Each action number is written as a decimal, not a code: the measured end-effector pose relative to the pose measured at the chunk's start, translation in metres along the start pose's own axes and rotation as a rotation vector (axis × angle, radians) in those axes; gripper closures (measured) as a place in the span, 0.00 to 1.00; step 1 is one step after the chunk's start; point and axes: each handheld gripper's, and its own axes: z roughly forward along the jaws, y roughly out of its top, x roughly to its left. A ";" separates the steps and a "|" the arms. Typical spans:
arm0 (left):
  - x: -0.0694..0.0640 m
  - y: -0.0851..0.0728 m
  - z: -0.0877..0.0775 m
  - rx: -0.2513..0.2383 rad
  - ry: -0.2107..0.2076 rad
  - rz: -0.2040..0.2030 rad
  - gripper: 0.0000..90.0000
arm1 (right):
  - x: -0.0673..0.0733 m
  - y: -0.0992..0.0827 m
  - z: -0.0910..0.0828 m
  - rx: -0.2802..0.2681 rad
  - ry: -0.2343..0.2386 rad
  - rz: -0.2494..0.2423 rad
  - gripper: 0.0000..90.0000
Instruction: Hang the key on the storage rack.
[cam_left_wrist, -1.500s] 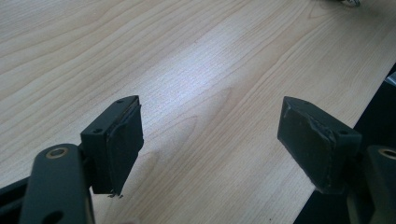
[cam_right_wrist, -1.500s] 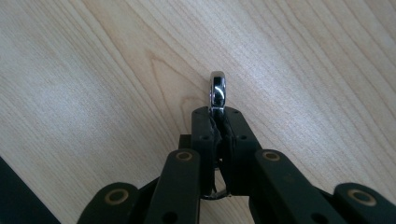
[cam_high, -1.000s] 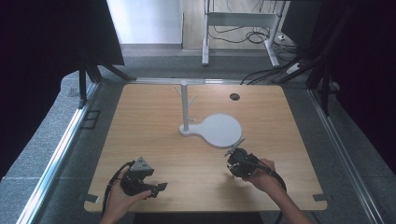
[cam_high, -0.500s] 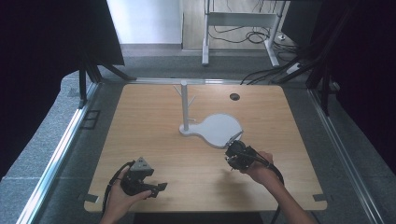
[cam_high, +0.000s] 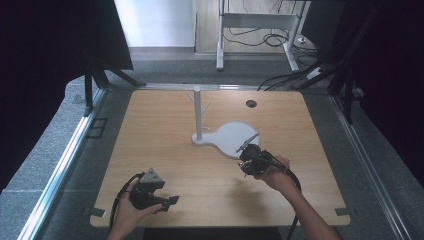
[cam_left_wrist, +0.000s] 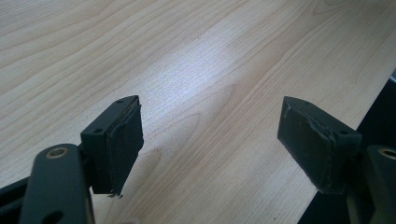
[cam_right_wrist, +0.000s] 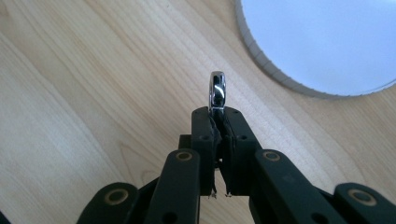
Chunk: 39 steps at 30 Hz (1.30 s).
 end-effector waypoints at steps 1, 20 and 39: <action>0.000 0.000 0.000 0.001 0.000 0.000 0.25 | -0.001 0.001 0.000 -0.001 0.000 0.003 0.94; 0.000 0.000 0.000 0.004 0.002 0.000 0.25 | -0.014 0.027 -0.014 -0.036 -0.003 0.014 0.94; 0.001 0.000 -0.001 0.005 0.002 -0.003 0.25 | -0.030 0.058 -0.020 -0.070 -0.003 0.037 0.94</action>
